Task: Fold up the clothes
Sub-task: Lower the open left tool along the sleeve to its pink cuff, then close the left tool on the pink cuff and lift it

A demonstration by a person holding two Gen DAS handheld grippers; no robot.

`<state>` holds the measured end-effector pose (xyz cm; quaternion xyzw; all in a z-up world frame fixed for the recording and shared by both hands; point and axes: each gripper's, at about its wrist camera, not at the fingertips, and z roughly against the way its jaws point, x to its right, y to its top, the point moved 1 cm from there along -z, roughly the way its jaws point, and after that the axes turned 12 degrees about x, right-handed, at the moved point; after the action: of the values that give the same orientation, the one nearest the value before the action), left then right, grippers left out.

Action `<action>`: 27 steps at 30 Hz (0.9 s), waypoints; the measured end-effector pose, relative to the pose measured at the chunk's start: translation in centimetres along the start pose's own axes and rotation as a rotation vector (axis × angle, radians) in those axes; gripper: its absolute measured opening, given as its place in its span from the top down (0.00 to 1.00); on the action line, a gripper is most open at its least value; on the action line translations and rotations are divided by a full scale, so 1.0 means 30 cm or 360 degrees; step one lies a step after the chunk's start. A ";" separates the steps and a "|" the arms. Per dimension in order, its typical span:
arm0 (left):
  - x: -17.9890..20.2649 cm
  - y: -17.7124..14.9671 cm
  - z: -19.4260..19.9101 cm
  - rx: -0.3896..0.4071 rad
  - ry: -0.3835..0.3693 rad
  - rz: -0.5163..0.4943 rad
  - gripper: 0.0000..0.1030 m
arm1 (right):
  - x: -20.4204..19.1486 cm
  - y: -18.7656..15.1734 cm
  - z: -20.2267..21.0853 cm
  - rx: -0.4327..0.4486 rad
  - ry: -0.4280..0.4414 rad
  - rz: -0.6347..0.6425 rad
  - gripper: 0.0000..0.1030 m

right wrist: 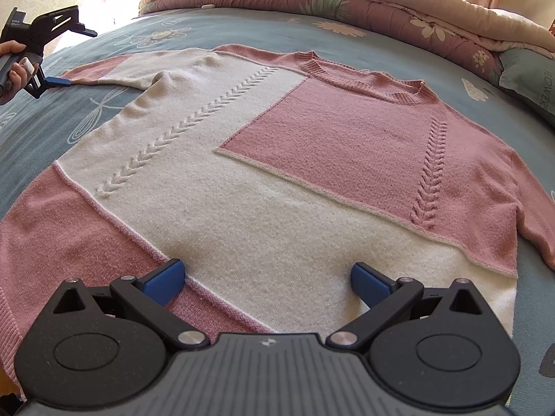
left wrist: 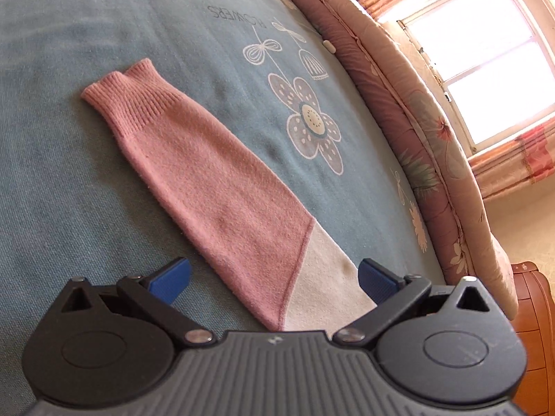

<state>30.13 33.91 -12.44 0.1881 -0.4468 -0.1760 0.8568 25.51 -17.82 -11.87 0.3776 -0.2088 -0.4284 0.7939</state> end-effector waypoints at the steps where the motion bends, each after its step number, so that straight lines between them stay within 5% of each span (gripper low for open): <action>1: -0.015 -0.005 -0.003 0.0016 -0.0018 0.0023 0.01 | 0.001 0.000 0.000 0.0002 0.0001 0.0000 0.00; 27: -0.072 0.055 -0.095 0.0238 -0.0223 0.0008 0.01 | 0.002 -0.002 -0.003 0.0048 0.0008 0.0008 0.00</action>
<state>31.57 36.84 -14.68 0.2378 -0.5180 -0.1527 0.8074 25.58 -17.85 -11.97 0.3901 -0.2141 -0.4222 0.7898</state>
